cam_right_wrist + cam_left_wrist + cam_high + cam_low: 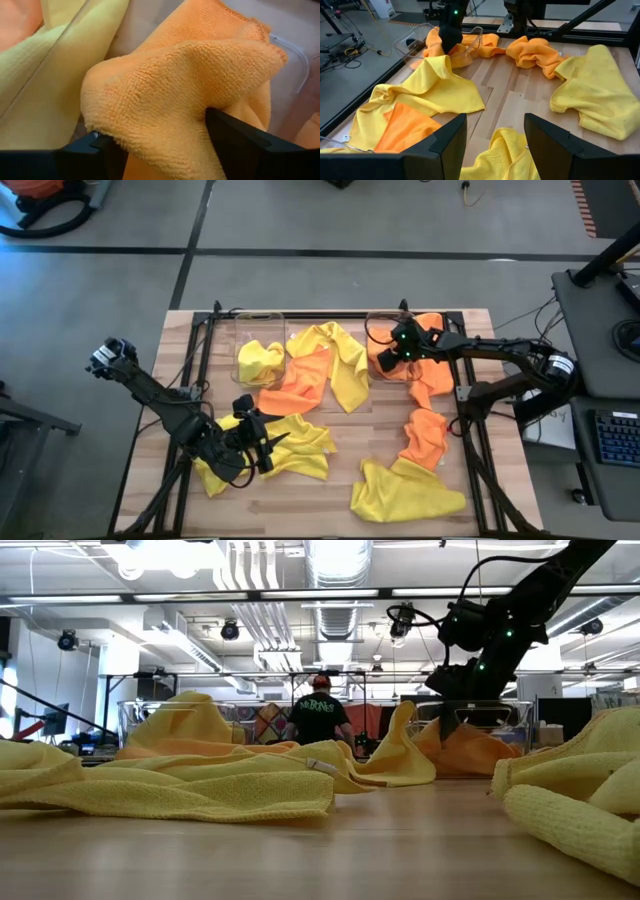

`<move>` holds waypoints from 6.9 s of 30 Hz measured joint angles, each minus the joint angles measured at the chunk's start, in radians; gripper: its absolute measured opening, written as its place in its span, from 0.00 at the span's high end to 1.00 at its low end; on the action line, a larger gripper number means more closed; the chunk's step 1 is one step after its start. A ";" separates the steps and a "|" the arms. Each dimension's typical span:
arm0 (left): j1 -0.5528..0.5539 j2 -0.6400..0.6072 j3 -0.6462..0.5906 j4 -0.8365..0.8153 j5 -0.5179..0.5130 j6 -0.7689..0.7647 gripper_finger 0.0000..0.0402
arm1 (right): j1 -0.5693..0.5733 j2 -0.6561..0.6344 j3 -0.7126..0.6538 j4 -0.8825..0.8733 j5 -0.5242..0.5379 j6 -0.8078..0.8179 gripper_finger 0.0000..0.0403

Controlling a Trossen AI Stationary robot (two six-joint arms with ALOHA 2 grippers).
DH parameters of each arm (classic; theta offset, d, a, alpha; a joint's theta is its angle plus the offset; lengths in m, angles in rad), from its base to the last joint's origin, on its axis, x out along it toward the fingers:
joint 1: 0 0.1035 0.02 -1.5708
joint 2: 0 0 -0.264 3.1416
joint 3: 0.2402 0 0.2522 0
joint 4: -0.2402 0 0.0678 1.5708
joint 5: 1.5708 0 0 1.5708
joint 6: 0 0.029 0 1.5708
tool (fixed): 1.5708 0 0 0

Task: Sort microfiber towel by color & place in baskets
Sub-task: Put the orange microfiber cloth into the right transparent bin, then put the yellow microfiber cloth into the left transparent bin

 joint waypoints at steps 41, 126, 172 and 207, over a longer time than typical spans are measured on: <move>0.009 -0.009 0.005 -0.016 0.034 -0.001 0.55 | 0.027 0.097 0.398 -0.532 0.028 -0.027 0.91; 0.022 0.235 0.004 -0.739 0.702 -0.965 0.48 | 0.406 -0.282 0.352 -0.443 0.056 0.055 0.98; 0.085 0.268 -0.157 -0.565 0.794 -0.907 0.87 | 0.424 -0.281 0.352 -0.443 0.057 0.059 0.98; 0.021 0.422 -0.076 -0.556 0.901 -0.885 0.39 | 0.431 -0.281 0.352 -0.444 0.056 0.053 0.98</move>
